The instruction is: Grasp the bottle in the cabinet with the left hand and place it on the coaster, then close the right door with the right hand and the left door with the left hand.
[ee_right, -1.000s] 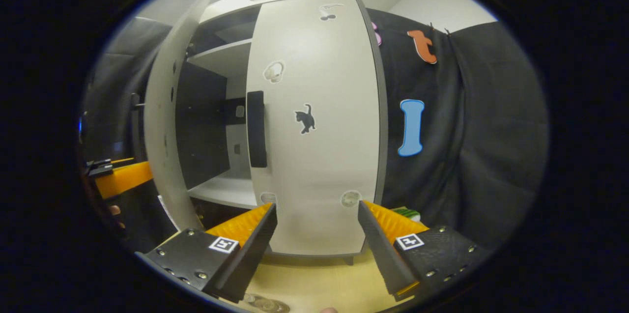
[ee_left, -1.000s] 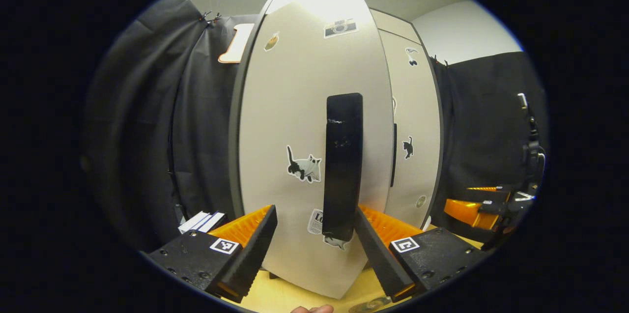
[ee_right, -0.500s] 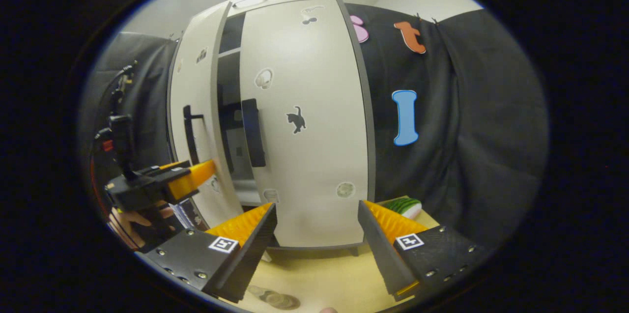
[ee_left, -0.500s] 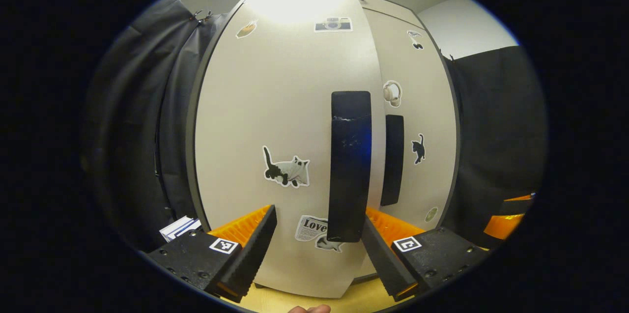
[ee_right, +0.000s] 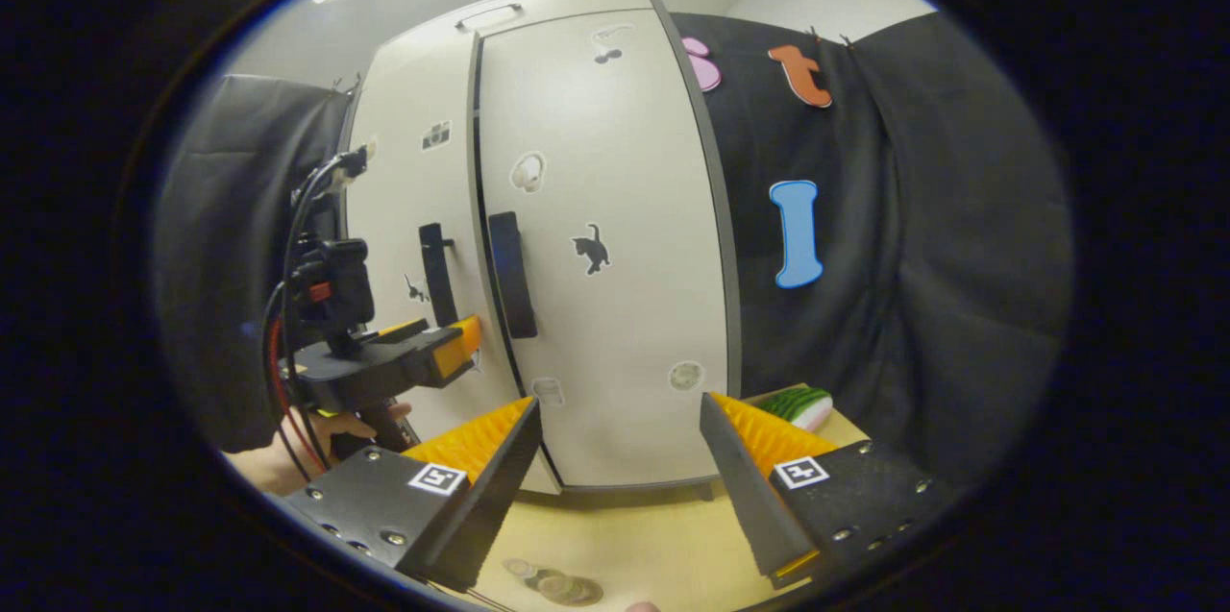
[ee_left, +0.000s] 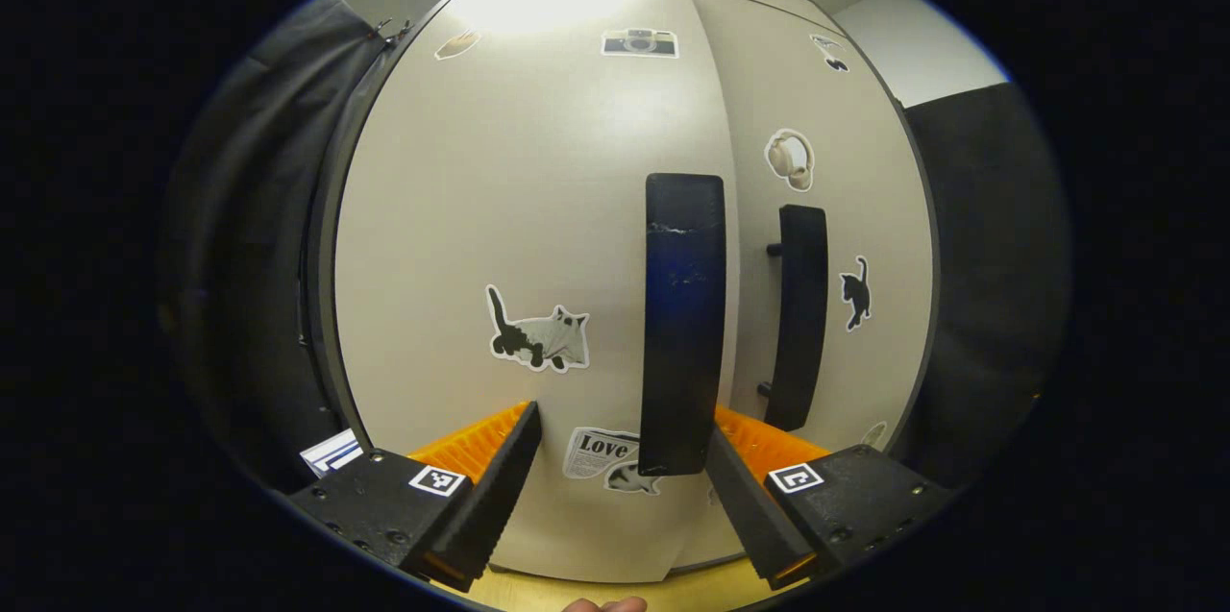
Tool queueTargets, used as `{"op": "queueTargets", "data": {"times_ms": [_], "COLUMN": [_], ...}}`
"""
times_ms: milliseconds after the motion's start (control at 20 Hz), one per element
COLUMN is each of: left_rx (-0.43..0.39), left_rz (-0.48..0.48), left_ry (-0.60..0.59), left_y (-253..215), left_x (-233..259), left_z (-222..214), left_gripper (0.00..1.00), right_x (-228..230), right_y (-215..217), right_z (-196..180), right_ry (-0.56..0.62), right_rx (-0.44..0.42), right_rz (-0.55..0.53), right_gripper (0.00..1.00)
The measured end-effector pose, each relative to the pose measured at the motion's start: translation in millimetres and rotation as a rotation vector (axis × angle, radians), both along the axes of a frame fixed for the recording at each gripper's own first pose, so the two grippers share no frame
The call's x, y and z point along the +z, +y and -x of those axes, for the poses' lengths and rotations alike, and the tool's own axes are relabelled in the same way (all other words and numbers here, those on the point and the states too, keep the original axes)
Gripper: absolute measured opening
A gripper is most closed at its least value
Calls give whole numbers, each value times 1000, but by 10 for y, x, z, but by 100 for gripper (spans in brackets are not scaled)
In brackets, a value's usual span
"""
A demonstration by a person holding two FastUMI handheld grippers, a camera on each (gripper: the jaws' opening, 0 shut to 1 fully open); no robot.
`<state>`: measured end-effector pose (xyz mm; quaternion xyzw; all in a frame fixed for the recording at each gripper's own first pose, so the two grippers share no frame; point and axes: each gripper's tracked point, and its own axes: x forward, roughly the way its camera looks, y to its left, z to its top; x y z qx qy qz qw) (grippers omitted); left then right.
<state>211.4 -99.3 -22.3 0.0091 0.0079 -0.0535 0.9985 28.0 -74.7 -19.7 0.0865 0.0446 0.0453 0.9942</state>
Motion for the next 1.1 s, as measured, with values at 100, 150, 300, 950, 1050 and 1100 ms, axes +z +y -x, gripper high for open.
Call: {"op": "queueTargets", "data": {"times_ms": [100,150,300,950,1050,1100], "left_rx": [22,30,54,75,67,65], "left_rz": [-10,-21,-29,-40,-24,-15], "left_ry": [2,0,-6,17,10,4], "left_y": [-5,-5,-4,9,47,76], "left_x": [-2,1,8,84,161,215], "left_z": [-22,-34,-68,545,820,951], "left_gripper": [99,99,99,97,97,97], "right_x": [-1,-9,-20,14,-2,-6], "right_y": [-7,-12,-38,-259,-237,-213], "right_z": [15,22,39,166,202,202], "right_ry": [2,8,15,0,-1,-1], "right_rx": [-1,0,-4,-59,-57,-54], "right_rz": [7,6,4,65,85,86], "right_gripper": [100,100,100,97,100,100]}}
